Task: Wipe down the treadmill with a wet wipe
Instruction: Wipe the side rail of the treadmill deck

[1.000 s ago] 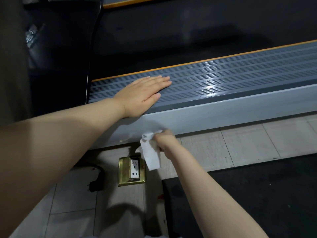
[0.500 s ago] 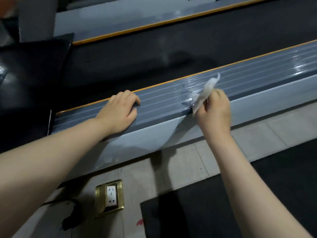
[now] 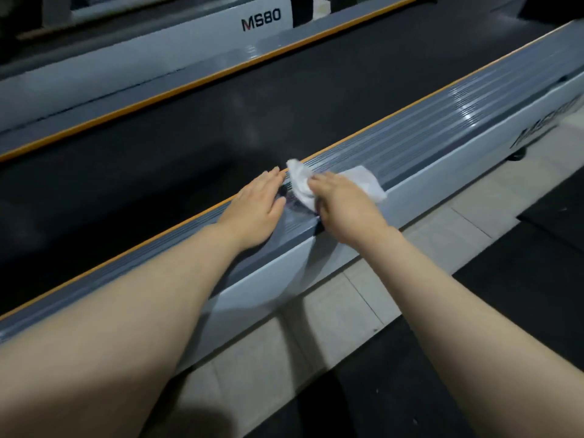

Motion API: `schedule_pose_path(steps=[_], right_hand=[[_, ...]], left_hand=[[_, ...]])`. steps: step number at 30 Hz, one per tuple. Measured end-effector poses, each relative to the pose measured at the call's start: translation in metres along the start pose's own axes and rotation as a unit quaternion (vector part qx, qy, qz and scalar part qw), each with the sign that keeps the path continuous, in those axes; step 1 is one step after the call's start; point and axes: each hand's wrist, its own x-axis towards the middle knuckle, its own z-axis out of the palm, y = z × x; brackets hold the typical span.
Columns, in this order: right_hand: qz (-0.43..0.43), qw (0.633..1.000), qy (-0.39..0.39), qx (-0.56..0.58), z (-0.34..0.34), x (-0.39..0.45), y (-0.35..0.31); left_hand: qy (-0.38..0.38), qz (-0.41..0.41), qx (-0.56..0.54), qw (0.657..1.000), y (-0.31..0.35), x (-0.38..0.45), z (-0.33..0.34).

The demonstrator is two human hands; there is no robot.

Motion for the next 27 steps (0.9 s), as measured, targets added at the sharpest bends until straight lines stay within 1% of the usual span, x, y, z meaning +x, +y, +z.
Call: schedule_pose_path(steps=[1, 2, 4, 7, 9, 10, 12, 13, 14, 15, 16, 17, 18, 19, 20, 21, 22, 23, 25, 26, 27], right_hand=[[-0.026, 0.999, -0.048, 0.008, 0.002, -0.007, 0.000], [-0.029, 0.996, -0.085, 0.007, 0.003, -0.011, 0.003], [0.007, 0.993, -0.121, -0.015, -0.003, -0.005, 0.023], [0.119, 0.982, -0.124, -0.079, -0.017, 0.025, 0.087], [0.216, 0.962, -0.138, -0.099, -0.036, 0.042, 0.140], [0.256, 0.950, -0.140, -0.107, -0.043, 0.048, 0.159], [0.299, 0.938, -0.130, -0.119, -0.043, 0.056, 0.171], [0.287, 0.943, -0.127, -0.111, -0.039, 0.056, 0.159], [0.242, 0.958, -0.120, -0.092, -0.032, 0.051, 0.138], [0.170, 0.976, -0.124, -0.063, -0.024, 0.042, 0.110], [0.080, 0.988, -0.127, -0.039, -0.013, 0.029, 0.081], [-0.010, 0.989, -0.143, -0.028, -0.006, 0.015, 0.056], [-0.075, 0.979, -0.185, -0.027, -0.006, 0.008, 0.045], [-0.103, 0.968, -0.226, -0.018, -0.012, 0.010, 0.050], [-0.093, 0.969, -0.228, -0.006, -0.021, 0.020, 0.065], [-0.050, 0.979, -0.195, -0.021, -0.026, 0.031, 0.092], [0.018, 0.986, -0.159, -0.054, -0.034, 0.041, 0.125], [0.100, 0.981, -0.141, -0.087, -0.045, 0.052, 0.163], [0.252, 0.947, -0.154, -0.126, -0.069, 0.062, 0.230], [0.307, 0.929, -0.160, -0.133, -0.076, 0.065, 0.245], [0.333, 0.920, -0.158, -0.136, -0.075, 0.067, 0.247]], left_hand=[[0.000, 0.010, 0.006, 1.000, 0.002, 0.006, 0.004], [0.003, 0.016, 0.016, 1.000, 0.001, 0.008, 0.007], [0.002, 0.025, 0.039, 0.999, -0.001, 0.005, 0.010], [-0.016, 0.074, 0.061, 0.995, 0.001, 0.000, 0.007], [-0.042, 0.104, 0.063, 0.992, 0.000, 0.003, 0.006], [-0.051, 0.107, 0.062, 0.991, 0.000, 0.004, 0.006], [-0.053, 0.103, 0.057, 0.992, 0.000, 0.004, 0.006], [-0.053, 0.103, 0.053, 0.992, 0.001, 0.005, 0.005], [-0.053, 0.102, 0.049, 0.992, 0.001, 0.005, 0.004], [-0.053, 0.100, 0.048, 0.992, 0.001, 0.006, 0.003], [-0.054, 0.098, 0.046, 0.993, 0.001, 0.006, 0.004], [-0.054, 0.094, 0.044, 0.993, 0.000, 0.006, 0.004], [-0.053, 0.091, 0.043, 0.994, 0.000, 0.007, 0.004], [-0.054, 0.088, 0.041, 0.994, -0.001, 0.007, 0.004], [-0.055, 0.085, 0.038, 0.994, -0.001, 0.007, 0.004], [-0.057, 0.085, 0.036, 0.994, 0.000, 0.007, 0.003], [-0.058, 0.086, 0.036, 0.994, 0.000, 0.007, 0.002], [-0.058, 0.087, 0.038, 0.994, 0.001, 0.006, 0.001], [-0.058, 0.087, 0.037, 0.994, 0.002, 0.007, 0.001], [-0.059, 0.088, 0.035, 0.994, 0.002, 0.007, 0.001], [-0.060, 0.089, 0.033, 0.994, 0.002, 0.009, 0.001]])
